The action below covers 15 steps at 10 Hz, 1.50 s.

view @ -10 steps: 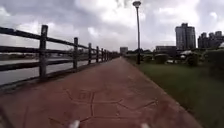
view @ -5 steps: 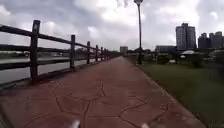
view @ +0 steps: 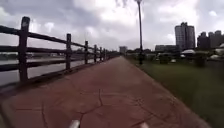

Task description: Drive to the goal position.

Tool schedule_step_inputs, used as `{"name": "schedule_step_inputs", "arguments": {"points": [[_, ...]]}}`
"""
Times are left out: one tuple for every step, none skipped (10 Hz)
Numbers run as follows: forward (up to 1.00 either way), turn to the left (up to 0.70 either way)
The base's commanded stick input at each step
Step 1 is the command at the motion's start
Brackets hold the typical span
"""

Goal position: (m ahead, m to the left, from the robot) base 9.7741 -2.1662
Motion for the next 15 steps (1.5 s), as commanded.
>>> {"name": "schedule_step_inputs", "arguments": {"points": [[0.70,-0.14],[0.70,0.00],[0.70,0.00],[0.70,0.00],[0.70,0.00],[0.70,0.00],[0.70,0.00],[0.70,0.00],[0.70,-0.18],[0.70,-0.07],[0.70,0.00],[0.70,0.00],[0.70,0.00],[0.70,0.00],[0.70,0.00]]}}
